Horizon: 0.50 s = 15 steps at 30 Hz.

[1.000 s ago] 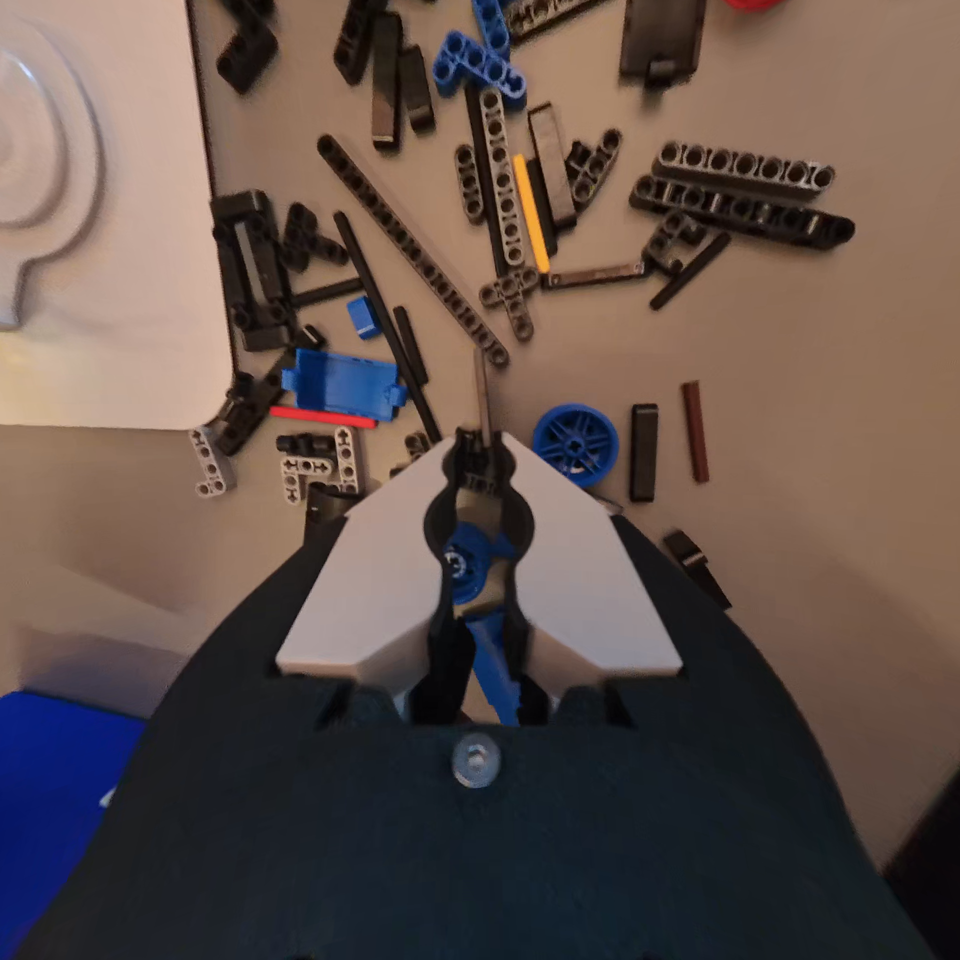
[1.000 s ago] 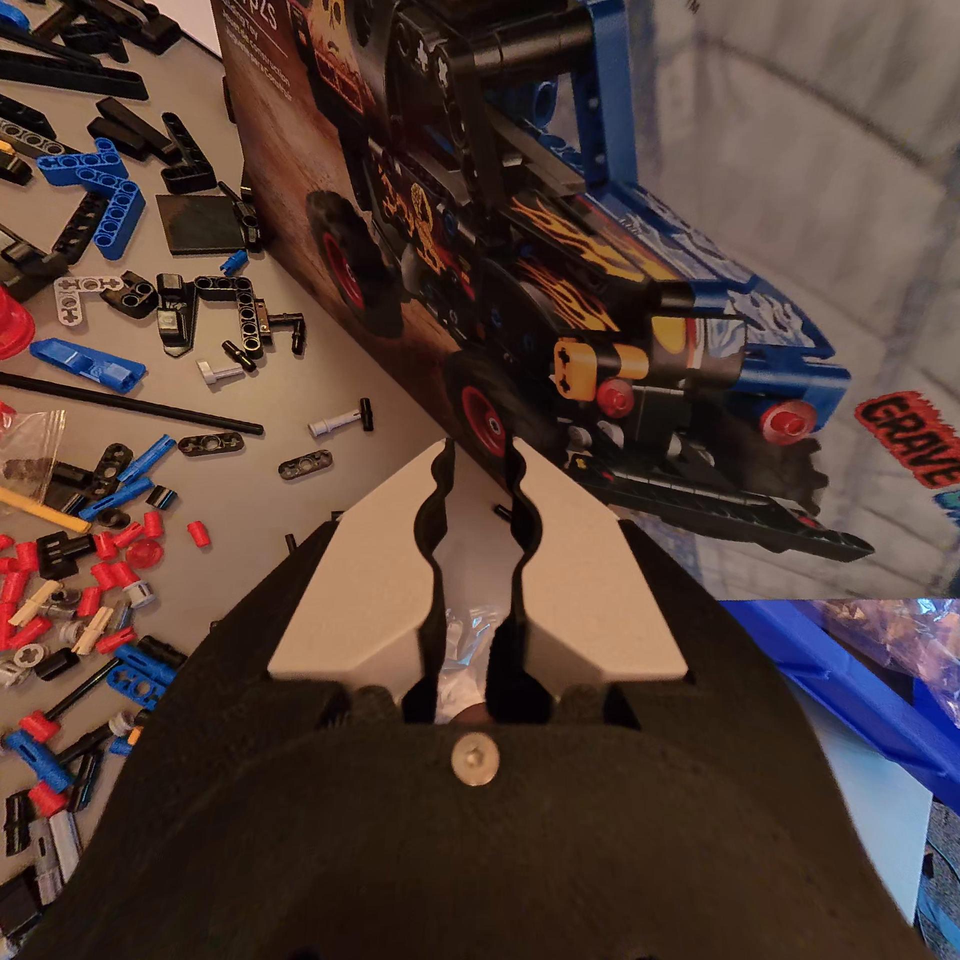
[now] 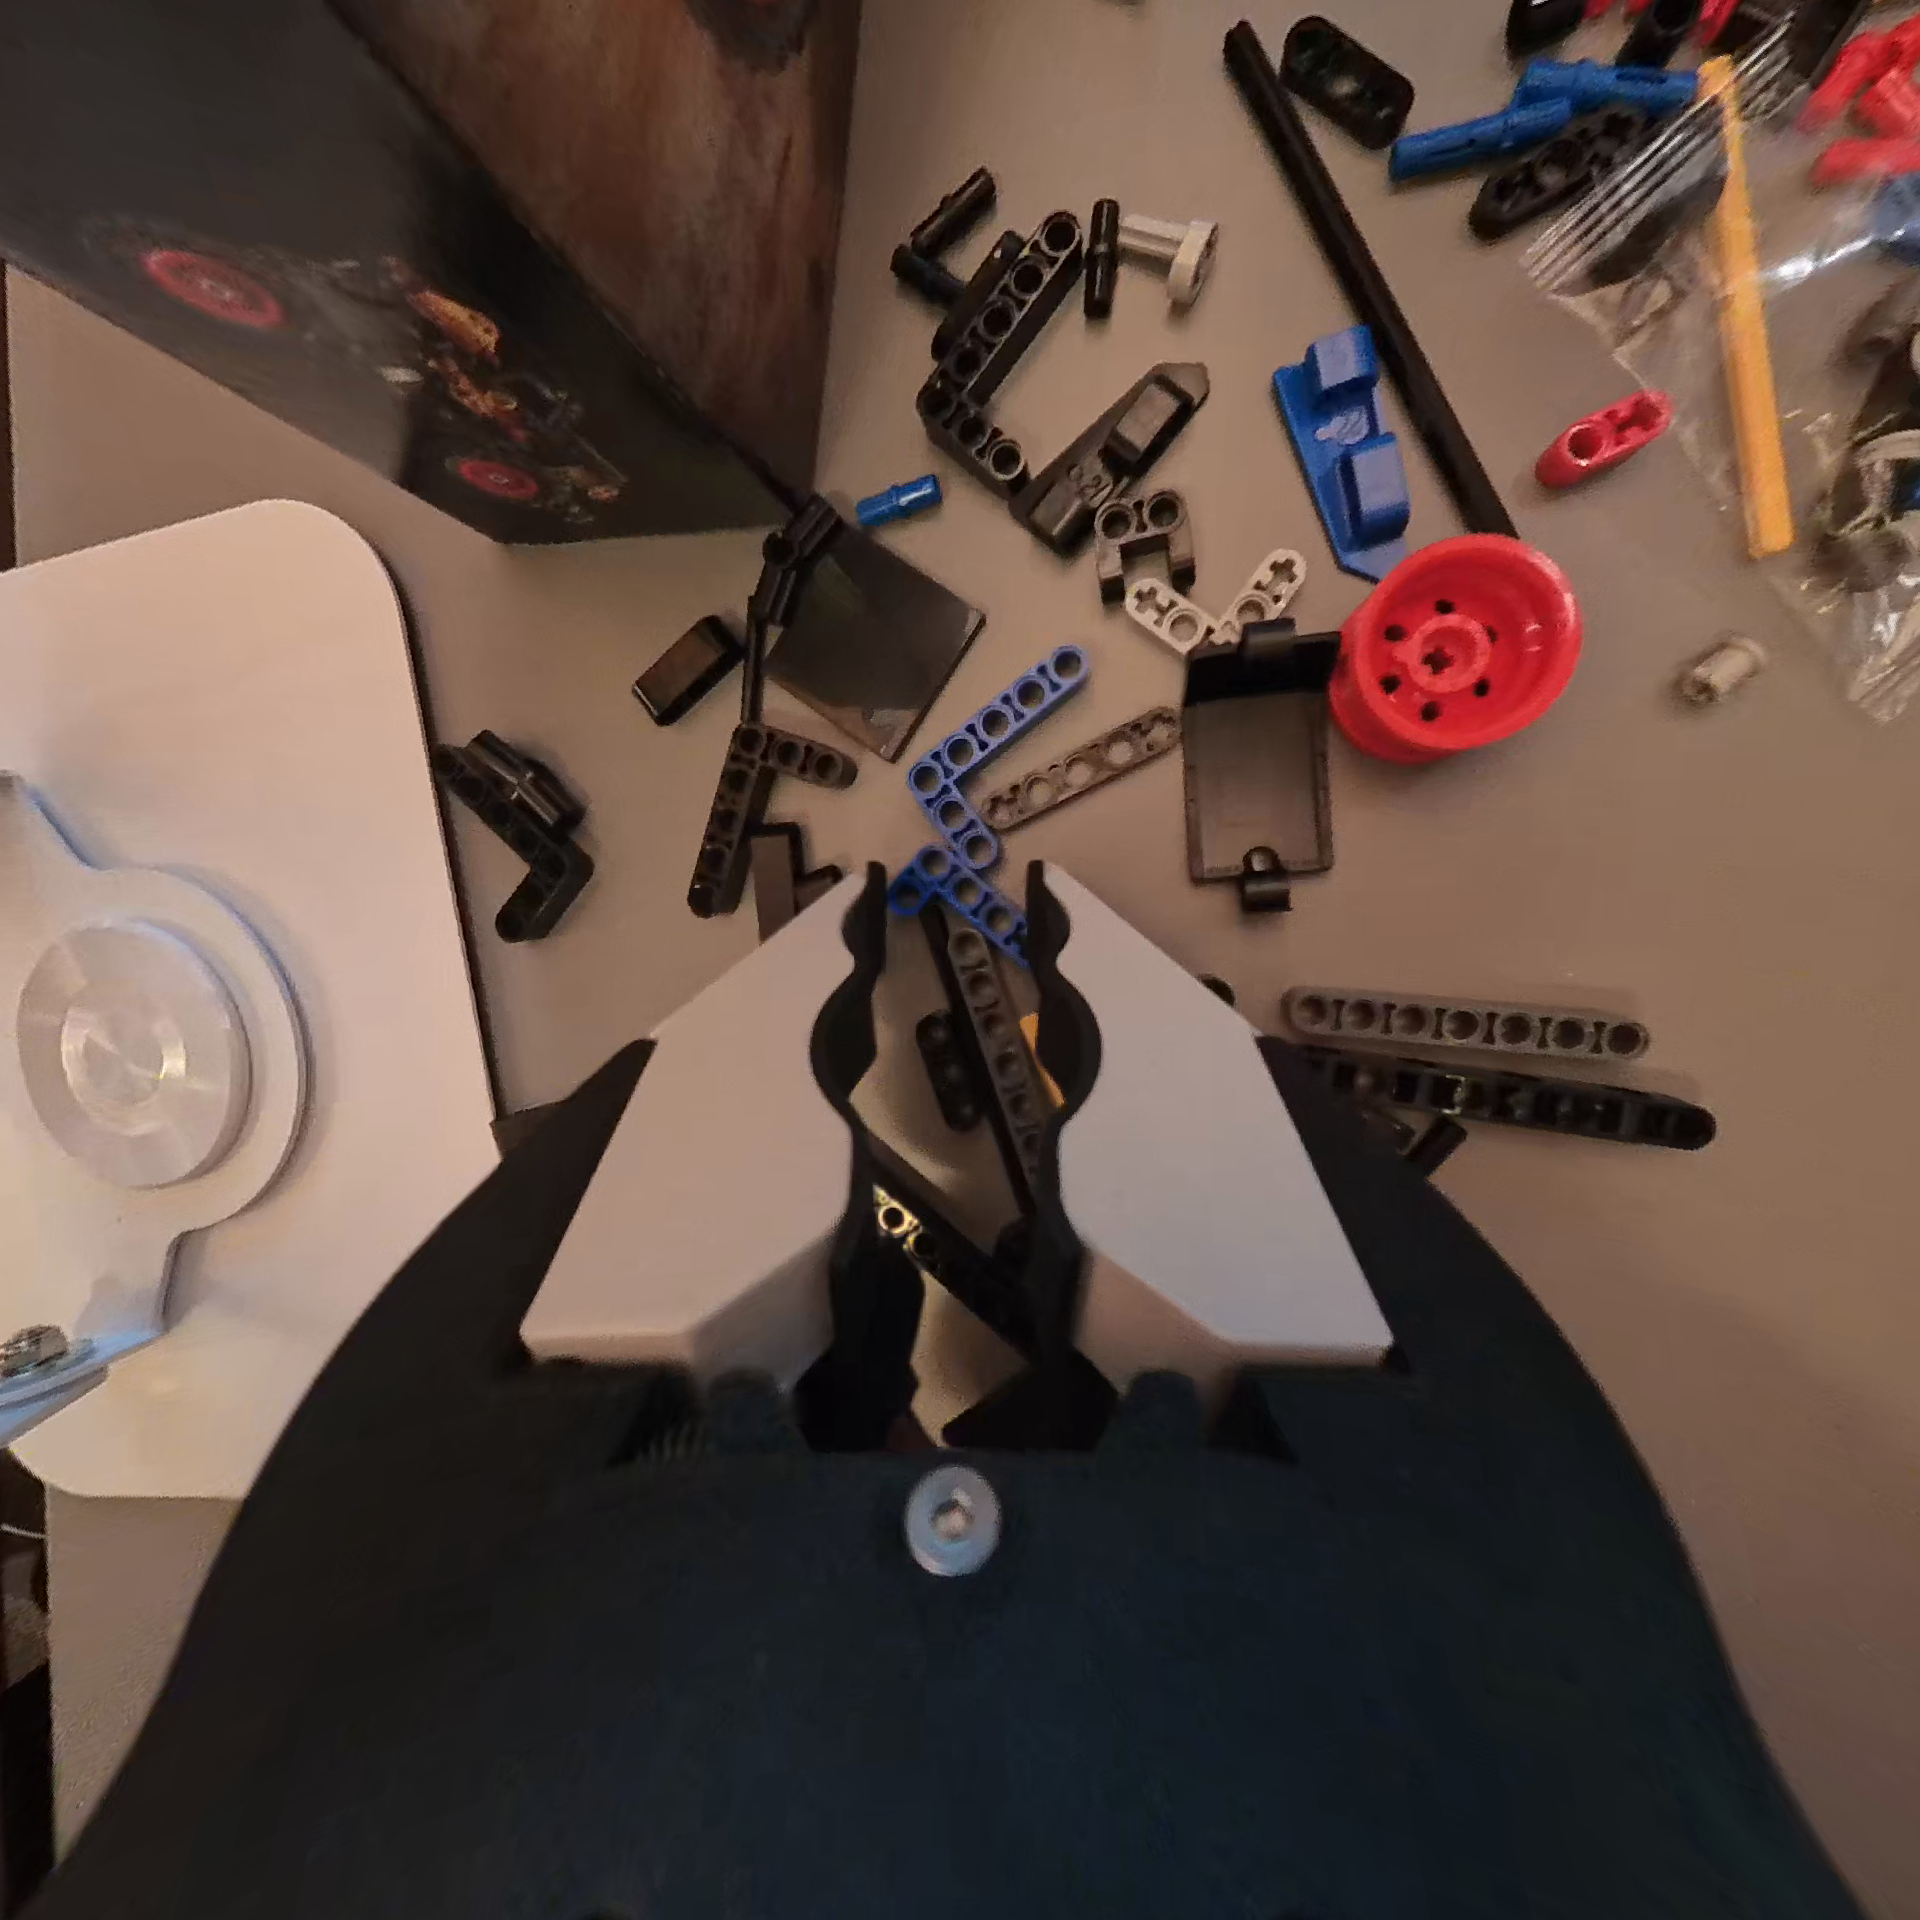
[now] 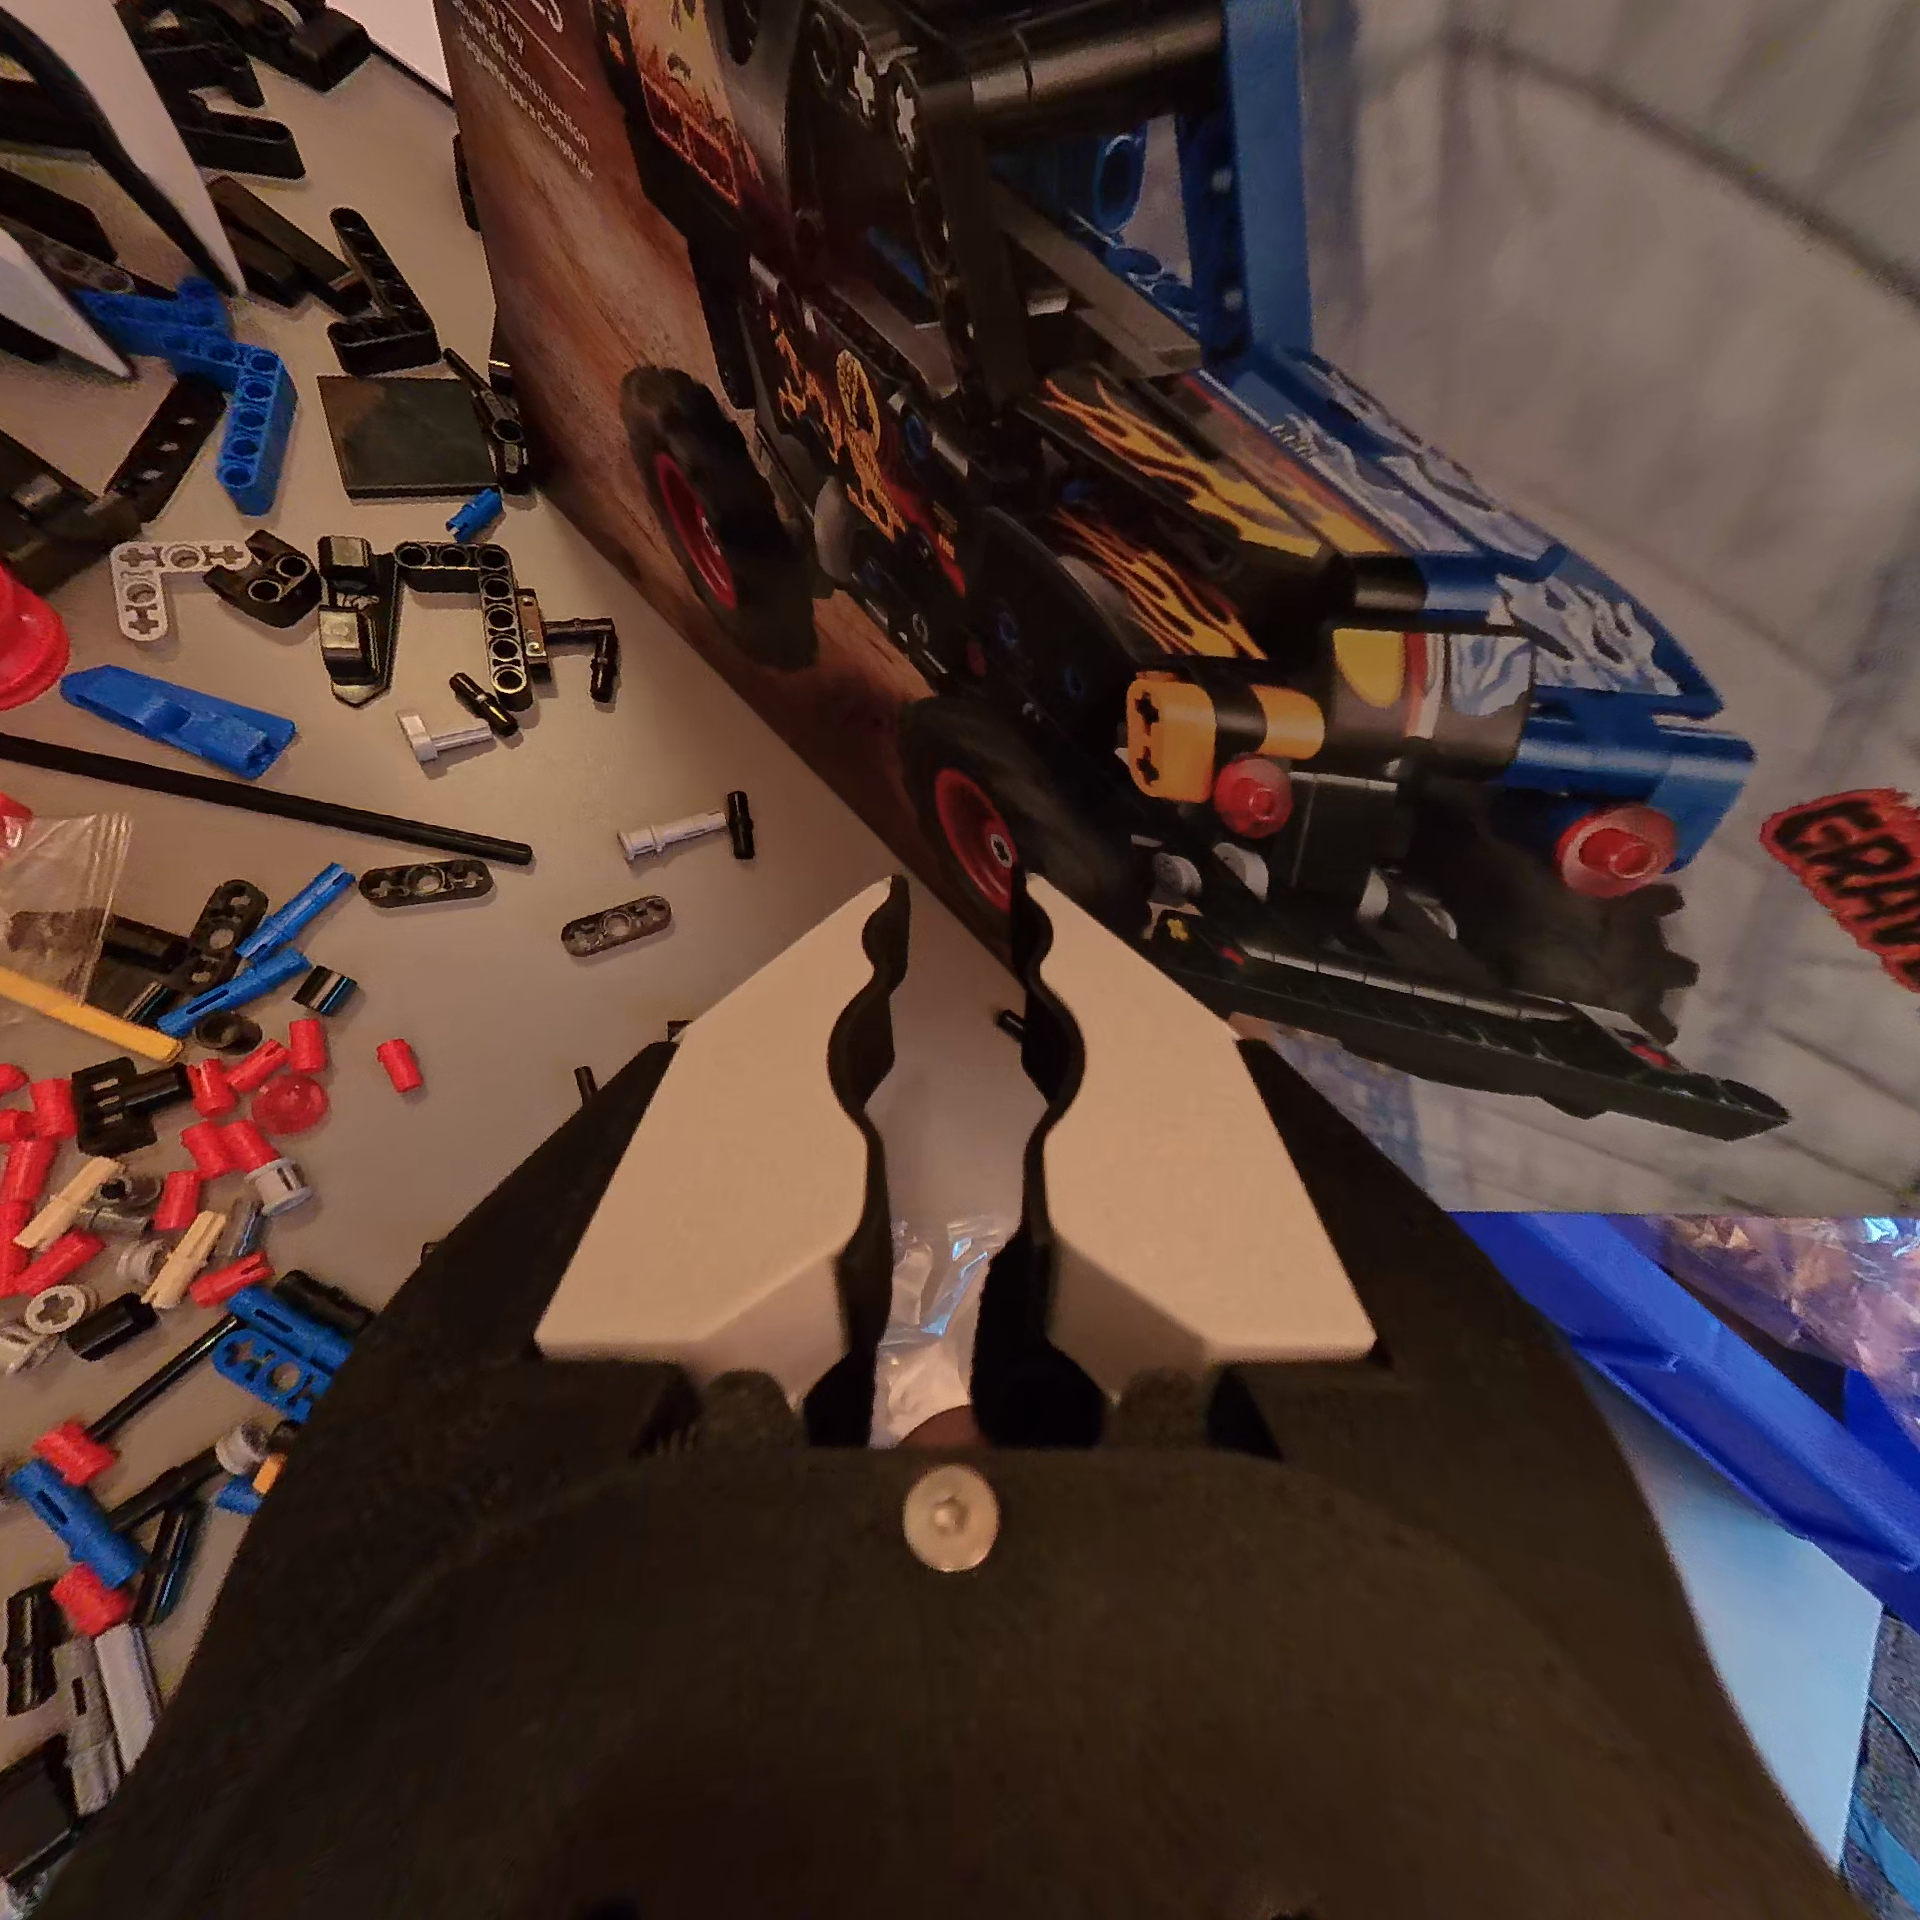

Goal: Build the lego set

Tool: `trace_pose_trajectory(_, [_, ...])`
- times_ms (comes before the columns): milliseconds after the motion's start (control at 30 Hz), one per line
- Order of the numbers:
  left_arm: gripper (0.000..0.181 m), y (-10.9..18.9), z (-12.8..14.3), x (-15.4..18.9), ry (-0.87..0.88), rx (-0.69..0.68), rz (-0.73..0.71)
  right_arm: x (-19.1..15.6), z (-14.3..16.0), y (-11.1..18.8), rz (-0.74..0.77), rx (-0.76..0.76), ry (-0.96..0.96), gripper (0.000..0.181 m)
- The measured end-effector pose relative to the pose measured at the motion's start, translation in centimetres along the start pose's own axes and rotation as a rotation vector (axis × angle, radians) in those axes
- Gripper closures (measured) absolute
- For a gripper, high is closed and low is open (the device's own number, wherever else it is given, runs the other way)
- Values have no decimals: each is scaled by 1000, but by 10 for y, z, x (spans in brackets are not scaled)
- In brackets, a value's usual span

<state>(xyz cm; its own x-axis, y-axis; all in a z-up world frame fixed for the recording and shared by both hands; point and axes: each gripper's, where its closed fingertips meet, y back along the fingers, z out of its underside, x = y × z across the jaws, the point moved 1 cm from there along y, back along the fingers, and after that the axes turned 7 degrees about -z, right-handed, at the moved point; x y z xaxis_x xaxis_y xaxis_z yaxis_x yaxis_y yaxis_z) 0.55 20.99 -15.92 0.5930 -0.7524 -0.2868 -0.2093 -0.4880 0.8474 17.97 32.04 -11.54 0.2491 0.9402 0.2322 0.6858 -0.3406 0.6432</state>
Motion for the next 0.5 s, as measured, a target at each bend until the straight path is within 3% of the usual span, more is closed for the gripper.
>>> trace_pose_trajectory(500, [164,4,0,2,32,41,-45,0,1,-1,-2,-3,1,163])
